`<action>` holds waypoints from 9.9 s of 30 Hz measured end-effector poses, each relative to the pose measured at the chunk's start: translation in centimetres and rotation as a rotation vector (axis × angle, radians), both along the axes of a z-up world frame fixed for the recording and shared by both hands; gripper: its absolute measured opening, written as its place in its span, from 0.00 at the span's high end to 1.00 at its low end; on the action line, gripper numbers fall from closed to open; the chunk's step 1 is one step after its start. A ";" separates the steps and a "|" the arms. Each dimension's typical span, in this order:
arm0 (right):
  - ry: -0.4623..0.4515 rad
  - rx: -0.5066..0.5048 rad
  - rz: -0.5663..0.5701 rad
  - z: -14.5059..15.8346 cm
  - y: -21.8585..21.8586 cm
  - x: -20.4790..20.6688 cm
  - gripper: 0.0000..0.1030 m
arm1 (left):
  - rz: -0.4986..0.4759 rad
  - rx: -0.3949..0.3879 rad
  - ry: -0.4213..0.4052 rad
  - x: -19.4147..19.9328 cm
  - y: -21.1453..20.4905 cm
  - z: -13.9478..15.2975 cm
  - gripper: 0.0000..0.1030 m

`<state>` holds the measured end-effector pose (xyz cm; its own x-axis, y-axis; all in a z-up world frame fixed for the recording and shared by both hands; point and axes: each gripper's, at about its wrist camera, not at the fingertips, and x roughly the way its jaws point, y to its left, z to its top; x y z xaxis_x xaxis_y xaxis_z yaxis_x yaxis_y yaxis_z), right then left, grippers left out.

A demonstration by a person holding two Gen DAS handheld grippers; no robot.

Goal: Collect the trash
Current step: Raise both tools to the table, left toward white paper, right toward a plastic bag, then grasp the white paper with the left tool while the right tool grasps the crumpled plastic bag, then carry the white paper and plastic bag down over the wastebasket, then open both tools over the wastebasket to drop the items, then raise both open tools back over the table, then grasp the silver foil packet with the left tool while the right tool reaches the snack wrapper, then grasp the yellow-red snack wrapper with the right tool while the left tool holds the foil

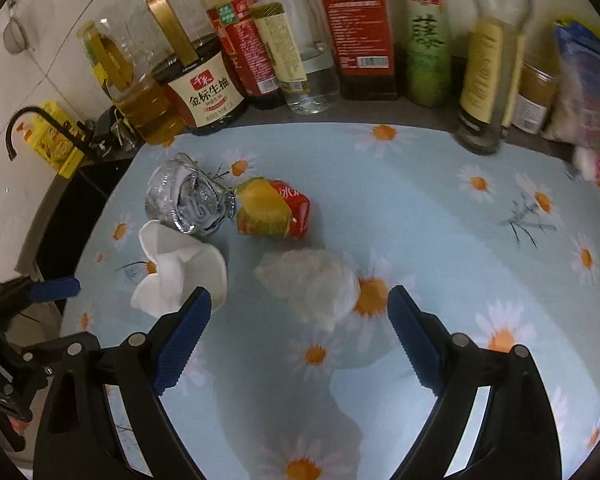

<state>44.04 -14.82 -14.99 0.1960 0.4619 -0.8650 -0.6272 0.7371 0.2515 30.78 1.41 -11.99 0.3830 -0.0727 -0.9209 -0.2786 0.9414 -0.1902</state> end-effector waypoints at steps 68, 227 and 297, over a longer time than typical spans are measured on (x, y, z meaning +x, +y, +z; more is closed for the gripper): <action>0.063 0.137 0.033 2.2 -4.3 -3.6 0.44 | -0.038 0.041 0.021 2.8 -1.5 -1.4 0.21; 0.086 0.207 -0.157 1.6 -6.5 -1.9 0.15 | -0.172 0.230 0.094 11.3 1.6 -3.4 0.07; -0.073 -0.080 0.279 -1.9 8.3 2.5 0.46 | 0.235 0.100 -0.024 -6.6 5.5 0.3 0.29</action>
<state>46.55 -6.52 -16.84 0.1345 0.4373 -0.8892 -0.8225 0.5498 0.1460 24.16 6.89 -11.70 0.4005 0.1113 -0.9095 -0.4882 0.8659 -0.1090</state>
